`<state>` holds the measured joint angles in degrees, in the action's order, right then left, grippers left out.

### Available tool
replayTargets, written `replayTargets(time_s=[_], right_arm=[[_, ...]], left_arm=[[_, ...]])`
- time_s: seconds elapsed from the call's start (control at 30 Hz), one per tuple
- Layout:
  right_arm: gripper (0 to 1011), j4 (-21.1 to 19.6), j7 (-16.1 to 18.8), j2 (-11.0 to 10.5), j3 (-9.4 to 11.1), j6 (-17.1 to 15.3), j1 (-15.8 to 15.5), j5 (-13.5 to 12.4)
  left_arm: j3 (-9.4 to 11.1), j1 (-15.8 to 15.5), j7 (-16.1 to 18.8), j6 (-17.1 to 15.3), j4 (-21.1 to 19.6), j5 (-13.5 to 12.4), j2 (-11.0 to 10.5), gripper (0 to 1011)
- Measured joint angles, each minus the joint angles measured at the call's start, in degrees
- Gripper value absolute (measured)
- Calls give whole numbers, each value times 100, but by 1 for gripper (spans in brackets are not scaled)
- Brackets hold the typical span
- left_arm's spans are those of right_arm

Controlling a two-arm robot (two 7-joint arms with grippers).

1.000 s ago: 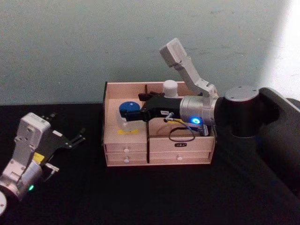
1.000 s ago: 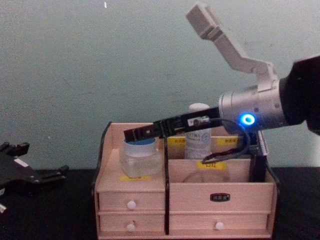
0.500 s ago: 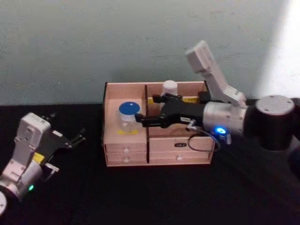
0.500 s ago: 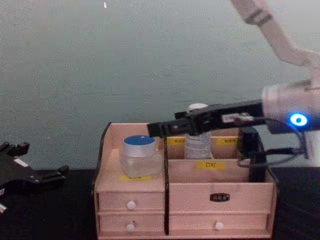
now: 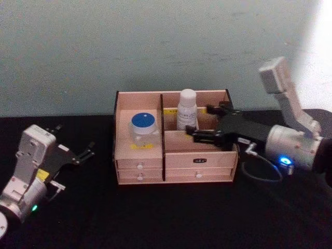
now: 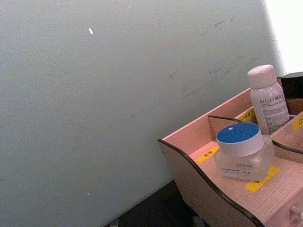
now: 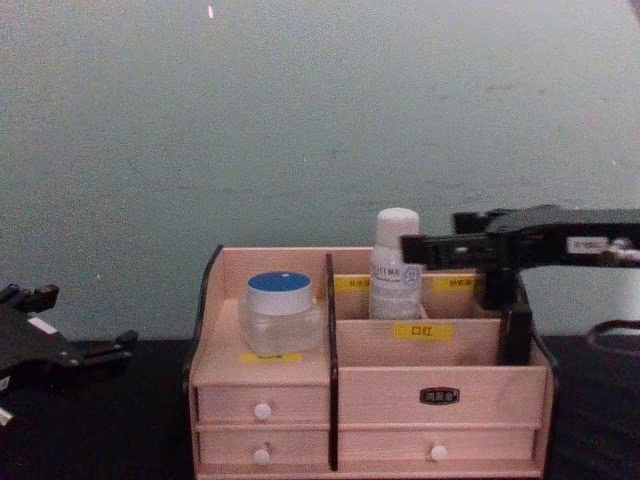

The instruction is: Pick up the facial cleanser and watermelon frost from the table and place them into the tiered storage box.

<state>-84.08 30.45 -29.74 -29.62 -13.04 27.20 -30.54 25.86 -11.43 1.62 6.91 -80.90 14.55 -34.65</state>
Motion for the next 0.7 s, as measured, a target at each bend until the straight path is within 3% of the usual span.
replayTargets(time_s=[0.13, 0.17, 0.23, 0.4, 0.7], right_arm=[[1002, -38, -593, -3, 302, 186, -269, 70], [1002, -38, -593, -3, 302, 186, -269, 70], [1002, 29, -953, 69, 507, 289, -390, 146], [1002, 225, -1507, 234, 797, 498, -491, 337], [1002, 552, -2338, 573, 1066, 917, -569, 761]], left_arm=[[0, 0, 0, 0, 0, 0, 0, 1001], [0, 0, 0, 0, 0, 0, 0, 1001], [0, 0, 0, 0, 0, 0, 0, 1001], [0, 0, 0, 0, 0, 0, 0, 1001], [0, 0, 0, 0, 0, 0, 0, 1001]])
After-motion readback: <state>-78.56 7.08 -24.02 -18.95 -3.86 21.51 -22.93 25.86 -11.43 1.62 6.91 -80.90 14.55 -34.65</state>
